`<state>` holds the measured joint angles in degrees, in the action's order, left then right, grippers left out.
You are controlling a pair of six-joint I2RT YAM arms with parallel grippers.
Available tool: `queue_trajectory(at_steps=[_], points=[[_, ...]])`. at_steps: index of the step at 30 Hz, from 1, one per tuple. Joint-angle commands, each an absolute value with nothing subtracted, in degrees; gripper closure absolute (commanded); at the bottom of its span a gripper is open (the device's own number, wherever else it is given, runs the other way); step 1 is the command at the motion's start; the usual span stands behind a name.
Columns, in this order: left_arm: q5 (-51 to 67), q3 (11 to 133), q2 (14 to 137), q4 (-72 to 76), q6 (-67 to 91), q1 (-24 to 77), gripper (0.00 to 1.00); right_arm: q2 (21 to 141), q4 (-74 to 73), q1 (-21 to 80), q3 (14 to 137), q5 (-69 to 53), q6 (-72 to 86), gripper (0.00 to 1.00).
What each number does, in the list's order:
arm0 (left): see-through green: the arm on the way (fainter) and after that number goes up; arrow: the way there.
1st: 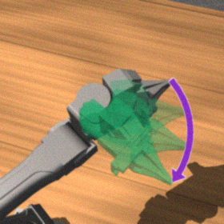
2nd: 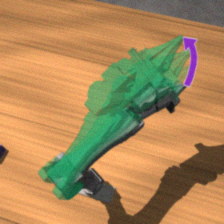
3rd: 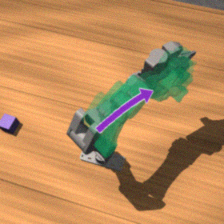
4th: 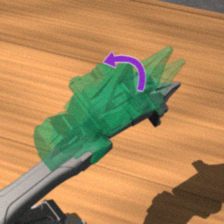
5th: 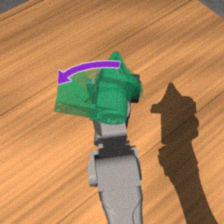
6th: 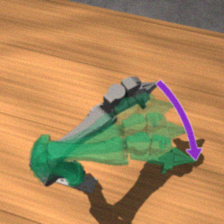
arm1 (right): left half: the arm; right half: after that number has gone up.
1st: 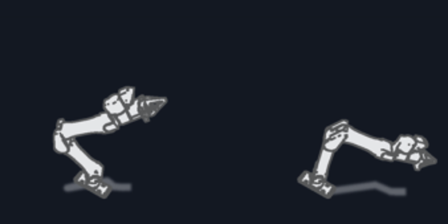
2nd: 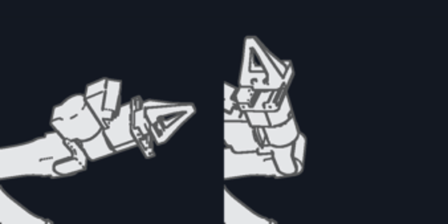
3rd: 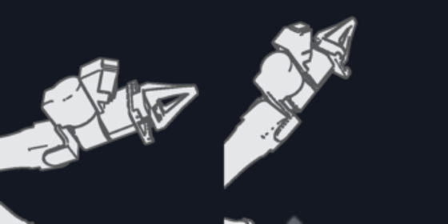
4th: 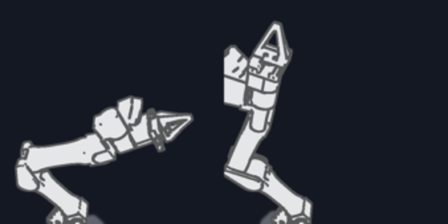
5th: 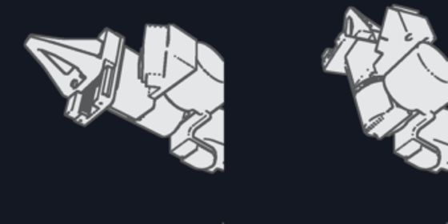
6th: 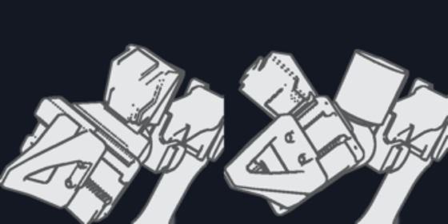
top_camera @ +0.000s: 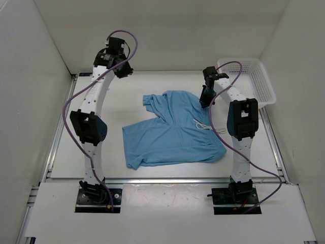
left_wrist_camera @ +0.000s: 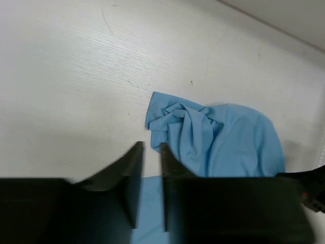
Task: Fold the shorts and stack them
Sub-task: Flatten the shorts out
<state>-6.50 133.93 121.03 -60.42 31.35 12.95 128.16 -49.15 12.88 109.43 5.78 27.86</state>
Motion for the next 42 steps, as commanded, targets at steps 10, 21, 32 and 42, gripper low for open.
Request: queue_trajectory(at_steps=[10, 21, 32, 42], points=[[-7.29, 139.13, 140.53, -63.63, 32.26, 17.84, 0.39, 124.19, -48.87, 13.01, 108.54, 4.92, 26.1, 1.0], [-5.63, 141.15, 147.39, -63.11, 33.49, 18.46, 0.37, 124.72, -48.87, 13.01, 108.54, 4.92, 26.1, 1.0], [-1.41, 143.09, 150.99, -61.26, 35.16, 19.78, 0.38, 124.72, -48.87, 13.01, 108.02, 4.39, 26.1, 1.0], [-6.86, 138.17, 132.58, -61.79, 34.63, 17.41, 0.9, 122.08, -48.87, 13.01, 107.49, 5.71, 26.1, 1.0]])
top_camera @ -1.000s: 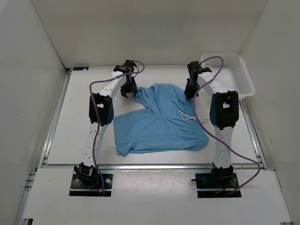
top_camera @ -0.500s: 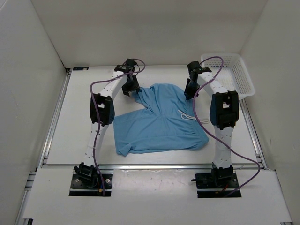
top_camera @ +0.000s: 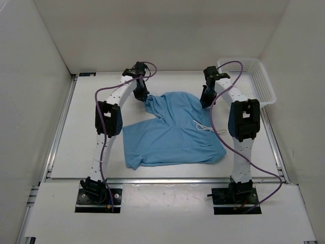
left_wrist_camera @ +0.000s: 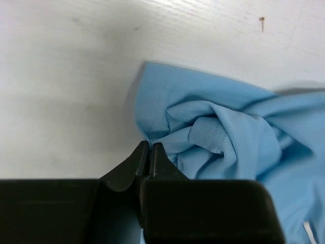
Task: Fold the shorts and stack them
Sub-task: Flatten the shorts out
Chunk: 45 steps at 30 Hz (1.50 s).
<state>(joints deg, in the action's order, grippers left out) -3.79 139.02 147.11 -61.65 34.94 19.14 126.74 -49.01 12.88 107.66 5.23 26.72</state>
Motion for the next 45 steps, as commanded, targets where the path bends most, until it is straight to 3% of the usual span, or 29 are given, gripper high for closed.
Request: queue_trajectory(at_steps=[1, 13, 21, 26, 28, 29, 30, 31, 32, 33, 34, 35, 37, 39, 40, 42, 45], points=[[-7.55, 136.42, 130.54, -61.79, 33.15, 16.62, 0.9, 121.38, -48.87, 13.01, 107.49, 6.23, 26.1, 1.0], [-12.47, 122.26, 107.69, -67.15, 27.86, 16.08, 0.9, 112.25, -47.73, 12.48, 103.89, 6.77, 26.63, 1.0], [-13.89, 114.17, 102.65, -65.75, 27.86, 16.17, 0.9, 107.14, -45.36, 12.48, 101.51, 8.44, 27.77, 1.0], [-15.37, 128.46, 118.77, -64.95, 26.19, 13.28, 0.9, 111.87, -42.82, 12.48, 107.22, 6.34, 29.0, 1.0], [-13.99, 141.11, 125.47, -65.73, 25.05, 11.26, 0.9, 115.56, -41.14, 12.48, 111.06, 4.23, 29.0, 0.98], [-13.02, 145.24, 131.86, -66.35, 25.05, 10.55, 0.77, 119.4, -42.35, 12.48, 113.53, 3.7, 29.0, 0.95], [-11.79, 152.59, 134.71, -66.97, 25.05, 8.98, 0.26, 121.44, -44.36, 12.48, 116.25, 3.17, 29.0, 0.88], [-8.47, 155.28, 136.74, -69.5, 25.05, 8.18, 0.07, 122.94, -46.3, 12.48, 120.98, 3.16, 29.0, 0.75], [-6.78, 156.26, 137.89, -70.13, 25.57, 7.65, 0.0, 123.92, -47.54, 12.48, 121.63, 3.16, 29.0, 0.65], [-5.98, 154.62, 135.9, -70.14, 25.58, 7.65, 0.0, 123.4, -47.55, 12.48, 120.77, 3.16, 29.0, 0.54], [-5.98, 145.81, 133.36, -68.31, 26.19, 7.65, 0.0, 122.35, -46.77, 12.48, 119.02, 3.95, 28.48, 0.44], [-6.67, 140.15, 130.28, -63.59, 26.19, 7.65, 0.0, 121.13, -45.71, 13.0, 114.31, 4.56, 28.48, 0.27], [-7.21, 126.56, 121.75, -60.13, 26.19, 8.43, 0.0, 117.78, -43.16, 13.01, 110.23, 5.18, 28.48, 0.18], [-8.09, 121.22, 117.79, -58.89, 26.19, 9.05, 0.33, 115.41, -41.41, 13.01, 105.31, 4.66, 29.09, 0.18], [-8.09, 118.77, 117.77, -58.89, 25.58, 9.84, 0.55, 114.79, -41.4, 13.01, 103.99, 4.66, 29.79, 0.18], [-5.81, 118.74, 118.73, -58.89, 24.18, 10.54, 0.9, 114.08, -40.87, 13.01, 101.0, 4.66, 29.79, 0.24], [-5.1, 122.07, 124.17, -61.35, 23.64, 12.48, 0.9, 114.08, -40.34, 13.01, 99.23, 4.66, 29.79, 0.36]])
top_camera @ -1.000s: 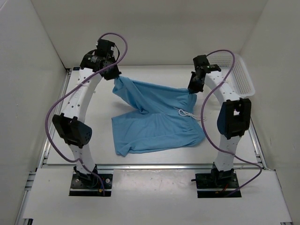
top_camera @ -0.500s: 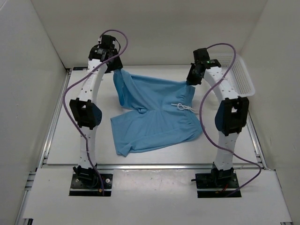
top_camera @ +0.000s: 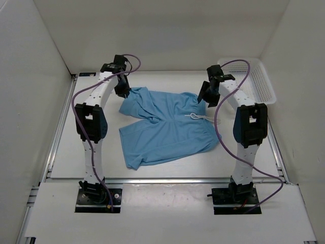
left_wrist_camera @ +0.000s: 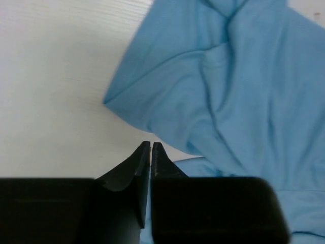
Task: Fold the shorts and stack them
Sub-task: Flatten the shorts out
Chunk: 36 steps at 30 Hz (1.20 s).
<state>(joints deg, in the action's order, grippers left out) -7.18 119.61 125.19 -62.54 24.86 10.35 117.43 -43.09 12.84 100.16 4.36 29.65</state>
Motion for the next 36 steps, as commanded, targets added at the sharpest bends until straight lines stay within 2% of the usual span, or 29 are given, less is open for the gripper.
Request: queue_trajectory(at_steps=[1, 3, 4, 5, 6, 10, 20, 23, 24, 26, 27, 30, 36], points=[[-5.1, 125.04, 127.5, -61.87, 23.64, 13.0, 0.8, 114.08, -40.34, 13.01, 99.23, 4.66, 29.79, 0.38], [-4.05, 128.65, 131.11, -62.4, 23.64, 13.54, 0.68, 114.69, -41.57, 13.01, 100.1, 4.14, 29.27, 0.39], [-4.04, 130.32, 134.35, -62.4, 23.64, 13.54, 0.45, 115.65, -43.14, 13.01, 100.72, 4.13, 28.75, 0.39], [-3.52, 133.74, 135.95, -63.01, 24.16, 13.54, 0.43, 115.66, -43.94, 13.01, 101.42, 4.13, 28.74, 0.39], [-3.52, 135.42, 137.36, -63.02, 24.87, 13.54, 0.34, 116.53, -44.55, 13.01, 101.95, 4.83, 28.22, 0.39], [-1.41, 143.08, 143.17, -63.73, 26.63, 13.54, 0.33, 117.07, -45.26, 13.01, 102.66, 5.45, 27.69, 0.39], [-1.32, 144.76, 149.58, -62.58, 29.08, 13.54, 0.37, 118.74, -45.79, 13.01, 103.71, 5.45, 27.16, 0.38], [0.0, 144.76, 150.11, -61.17, 29.61, 13.54, 0.52, 119.36, -45.79, 13.01, 104.23, 5.45, 27.16, 0.38], [0.0, 144.76, 150.12, -61.17, 29.62, 13.54, 0.7, 119.88, -46.31, 13.01, 104.24, 5.45, 27.16, 0.38], [0.62, 144.76, 150.12, -61.17, 29.62, 13.54, 0.87, 120.59, -46.32, 13.01, 104.76, 5.45, 27.16, 0.35], [0.62, 144.76, 149.33, -61.17, 29.62, 13.54, 0.9, 121.89, -46.84, 13.01, 105.29, 5.45, 26.64, 0.34], [0.62, 141.69, 146.0, -60.56, 29.09, 13.54, 0.9, 124.09, -46.85, 13.01, 106.78, 5.45, 26.63, 0.26], [-2.8, 132.82, 137.48, -60.56, 28.48, 13.54, 0.9, 130.06, -47.99, 13.01, 111.52, 3.78, 26.1, 0.28]])
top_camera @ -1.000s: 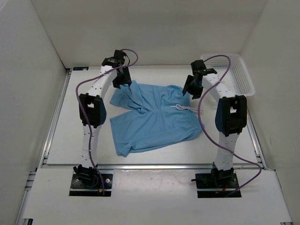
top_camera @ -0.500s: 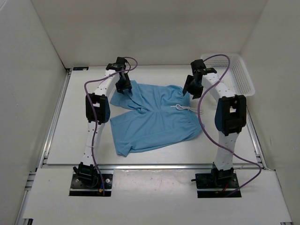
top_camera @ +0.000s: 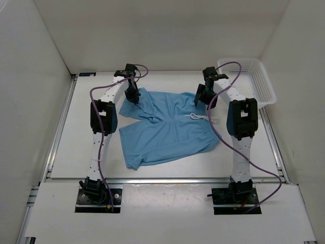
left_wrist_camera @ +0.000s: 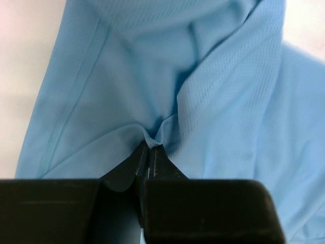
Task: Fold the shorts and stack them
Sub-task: Flatten the shorts out
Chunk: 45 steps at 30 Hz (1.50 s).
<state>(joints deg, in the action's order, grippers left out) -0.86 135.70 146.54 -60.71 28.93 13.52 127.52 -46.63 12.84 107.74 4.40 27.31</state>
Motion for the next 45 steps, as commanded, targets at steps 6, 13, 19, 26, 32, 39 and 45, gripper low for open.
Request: queue_trajectory(at_steps=[6, 13, 19, 26, 32, 39, 45], points=[[-5.61, 120.28, 125.44, -61.96, 27.95, 14.06, 0.9, 132.89, -47.99, 13.01, 111.53, 3.08, 26.63, 0.41], [-7.99, 100.76, 113.22, -60.03, 31.28, 14.06, 0.9, 132.19, -46.85, 13.01, 110.22, 3.08, 27.25, 0.53], [-9.84, 84.85, 103.37, -58.36, 37.69, 17.13, 0.9, 130.35, -45.09, 13.01, 107.5, 2.46, 27.25, 0.53], [-12.48, 87.31, 103.44, -60.54, 39.64, 17.14, 0.16, 128.5, -44.56, 13.01, 105.82, 1.93, 26.72, 0.46], [-16.17, 112.37, 117.81, -67.14, 34.55, 16.44, 0.25, 125.6, -44.56, 13.01, 106.34, 3.07, 26.19, 0.38], [-14.51, 135.34, 135.42, -71.46, 31.11, 12.84, 0.2, 126.3, -47.37, 13.01, 112.49, 4.39, 26.19, 0.36], [-8.01, 135.97, 139.39, -66.45, 28.74, 10.9, 0.03, 134.1, -50.44, 13.01, 123.99, 5.71, 26.19, 0.4]])
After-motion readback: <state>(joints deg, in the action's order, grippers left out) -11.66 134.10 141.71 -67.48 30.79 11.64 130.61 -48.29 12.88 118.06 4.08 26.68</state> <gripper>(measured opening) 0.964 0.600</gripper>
